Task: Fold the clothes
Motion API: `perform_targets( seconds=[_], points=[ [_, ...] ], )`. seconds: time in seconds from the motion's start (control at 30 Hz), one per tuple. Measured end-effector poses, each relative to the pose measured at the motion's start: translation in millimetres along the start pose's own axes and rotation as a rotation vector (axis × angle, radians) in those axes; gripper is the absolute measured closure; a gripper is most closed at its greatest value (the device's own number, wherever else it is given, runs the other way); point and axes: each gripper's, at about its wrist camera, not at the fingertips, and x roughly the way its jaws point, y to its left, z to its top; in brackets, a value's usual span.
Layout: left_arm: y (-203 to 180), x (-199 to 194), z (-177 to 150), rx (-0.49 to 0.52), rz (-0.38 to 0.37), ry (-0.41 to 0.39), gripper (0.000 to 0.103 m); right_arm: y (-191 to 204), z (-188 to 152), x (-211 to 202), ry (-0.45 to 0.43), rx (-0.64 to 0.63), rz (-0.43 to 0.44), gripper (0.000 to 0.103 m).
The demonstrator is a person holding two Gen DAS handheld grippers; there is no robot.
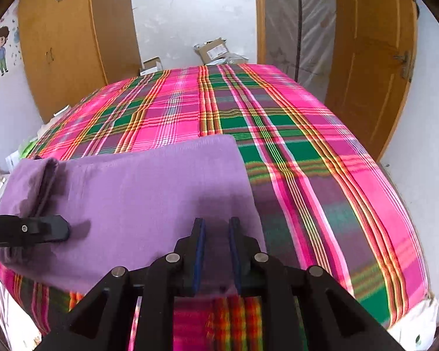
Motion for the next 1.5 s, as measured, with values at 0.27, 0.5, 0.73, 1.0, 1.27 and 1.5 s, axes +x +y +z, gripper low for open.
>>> perform_targets(
  seconds=[0.27,0.5,0.73,1.0,1.27,1.5],
  points=[
    [-1,-31,-14,0.048,0.019,-0.048,0.071,20,-4,-29,-0.049,0.018,0.07,0.085],
    [28,-80,-8,0.011,0.062,-0.142,0.071,72,-2,-35,-0.084,-0.095,0.155,0.08],
    [79,-129,-8,-0.097,0.106,-0.249,0.071,106,-15,-4,-0.035,-0.154,0.144,0.079],
    [118,-164,-11,-0.156,0.126,-0.34,0.071,136,-7,-33,-0.12,-0.227,0.162,0.079],
    [161,-187,-27,-0.234,0.156,-0.349,0.071,198,-9,-42,-0.146,-0.336,0.298,0.072],
    [186,-189,-53,-0.268,0.131,-0.306,0.071,227,-32,-27,-0.076,-0.436,0.259,0.07]
  ],
)
